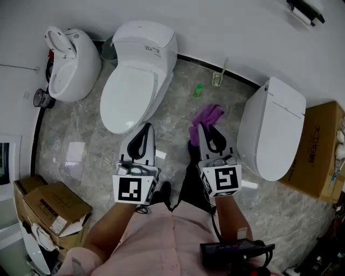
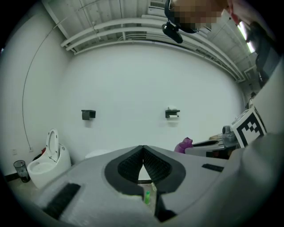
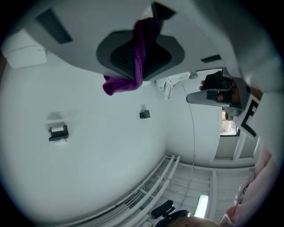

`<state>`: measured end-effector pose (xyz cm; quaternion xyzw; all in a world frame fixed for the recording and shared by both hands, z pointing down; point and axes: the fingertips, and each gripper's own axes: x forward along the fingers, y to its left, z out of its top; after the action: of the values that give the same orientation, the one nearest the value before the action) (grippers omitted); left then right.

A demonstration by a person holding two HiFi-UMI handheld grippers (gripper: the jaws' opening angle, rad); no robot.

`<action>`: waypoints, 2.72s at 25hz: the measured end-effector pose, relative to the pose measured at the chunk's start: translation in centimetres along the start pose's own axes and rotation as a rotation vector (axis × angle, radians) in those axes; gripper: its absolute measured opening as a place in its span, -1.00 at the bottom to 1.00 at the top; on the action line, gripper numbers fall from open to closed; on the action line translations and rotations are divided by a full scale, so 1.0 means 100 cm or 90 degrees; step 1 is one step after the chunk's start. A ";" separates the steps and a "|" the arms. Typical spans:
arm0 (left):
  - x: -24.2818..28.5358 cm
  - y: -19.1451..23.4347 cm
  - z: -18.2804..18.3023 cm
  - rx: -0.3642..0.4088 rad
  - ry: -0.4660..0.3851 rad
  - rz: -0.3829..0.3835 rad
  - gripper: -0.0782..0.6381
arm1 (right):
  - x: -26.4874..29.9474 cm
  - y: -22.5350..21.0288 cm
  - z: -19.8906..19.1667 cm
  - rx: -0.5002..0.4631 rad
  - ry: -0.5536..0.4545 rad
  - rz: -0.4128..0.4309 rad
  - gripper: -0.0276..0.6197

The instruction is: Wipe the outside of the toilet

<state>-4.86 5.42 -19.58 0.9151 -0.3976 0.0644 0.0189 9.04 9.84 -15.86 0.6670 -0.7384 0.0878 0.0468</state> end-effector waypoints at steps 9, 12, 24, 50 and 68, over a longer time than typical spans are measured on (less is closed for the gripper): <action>0.115 0.006 -0.011 0.004 0.047 0.081 -0.76 | 0.114 -0.080 -0.001 -0.001 0.022 0.107 -0.73; 0.140 0.014 0.001 0.011 0.033 0.095 -0.76 | 0.145 -0.092 0.008 -0.013 0.014 0.129 -0.73; 0.165 0.054 -0.017 0.018 -0.003 0.145 -0.76 | 0.219 -0.088 0.002 -0.061 -0.033 0.175 -0.73; 0.133 0.071 -0.343 -0.021 0.033 0.194 -0.76 | 0.289 -0.064 -0.327 -0.088 0.017 0.210 -0.73; 0.144 0.064 -0.517 -0.008 0.042 0.172 -0.76 | 0.335 -0.064 -0.465 -0.130 -0.023 0.267 -0.73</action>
<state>-5.17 -4.97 33.51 0.8505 -0.5167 0.0937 0.0288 9.66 -14.53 36.40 0.4924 -0.8665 0.0086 0.0816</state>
